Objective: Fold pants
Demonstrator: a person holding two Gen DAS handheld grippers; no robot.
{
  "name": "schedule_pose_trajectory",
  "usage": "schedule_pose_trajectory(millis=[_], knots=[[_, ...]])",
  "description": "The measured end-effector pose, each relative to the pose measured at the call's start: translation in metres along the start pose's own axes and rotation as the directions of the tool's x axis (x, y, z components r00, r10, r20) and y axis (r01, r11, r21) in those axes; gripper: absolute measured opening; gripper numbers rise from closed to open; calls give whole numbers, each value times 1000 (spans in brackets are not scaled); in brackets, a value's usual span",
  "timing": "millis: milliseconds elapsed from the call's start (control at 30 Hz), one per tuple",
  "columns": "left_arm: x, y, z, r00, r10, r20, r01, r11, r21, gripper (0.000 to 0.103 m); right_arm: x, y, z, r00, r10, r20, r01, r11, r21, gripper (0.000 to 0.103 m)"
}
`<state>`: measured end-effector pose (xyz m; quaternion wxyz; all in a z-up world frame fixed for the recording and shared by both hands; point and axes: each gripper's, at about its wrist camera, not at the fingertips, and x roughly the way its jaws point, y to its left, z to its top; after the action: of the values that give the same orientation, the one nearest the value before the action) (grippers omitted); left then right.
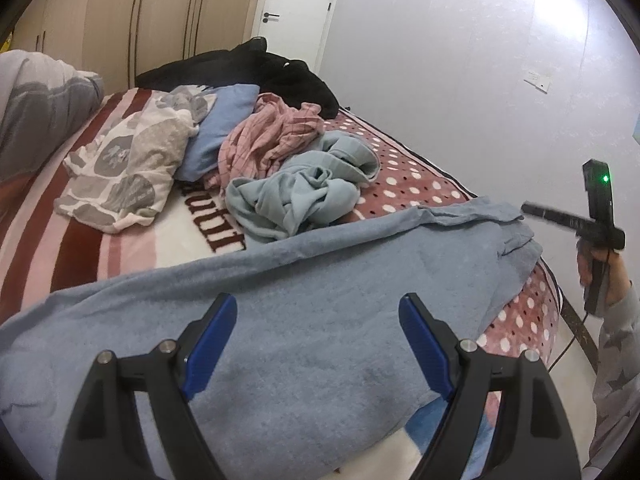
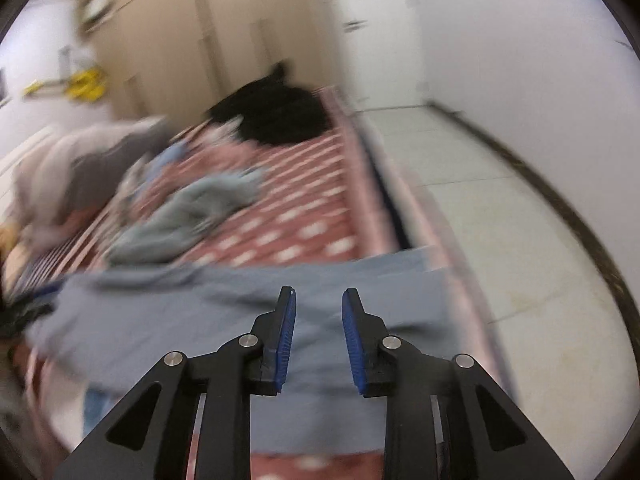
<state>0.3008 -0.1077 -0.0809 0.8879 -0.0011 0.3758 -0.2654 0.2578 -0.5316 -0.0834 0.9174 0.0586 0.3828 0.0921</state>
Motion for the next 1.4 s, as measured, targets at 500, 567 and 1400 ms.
schedule_pose_trajectory(millis=[500, 567, 1400], knots=[[1, 8, -3, 999, 39, 11, -39, 999, 28, 83, 101, -46, 45, 984, -147, -101, 152, 988, 42, 16], [4, 12, -3, 999, 38, 10, -38, 999, 16, 83, 114, -56, 56, 981, -156, -119, 163, 985, 60, 16], [-19, 9, -7, 999, 18, 41, -19, 1000, 8, 83, 22, -23, 8, 967, -241, -82, 231, 966, -120, 40]])
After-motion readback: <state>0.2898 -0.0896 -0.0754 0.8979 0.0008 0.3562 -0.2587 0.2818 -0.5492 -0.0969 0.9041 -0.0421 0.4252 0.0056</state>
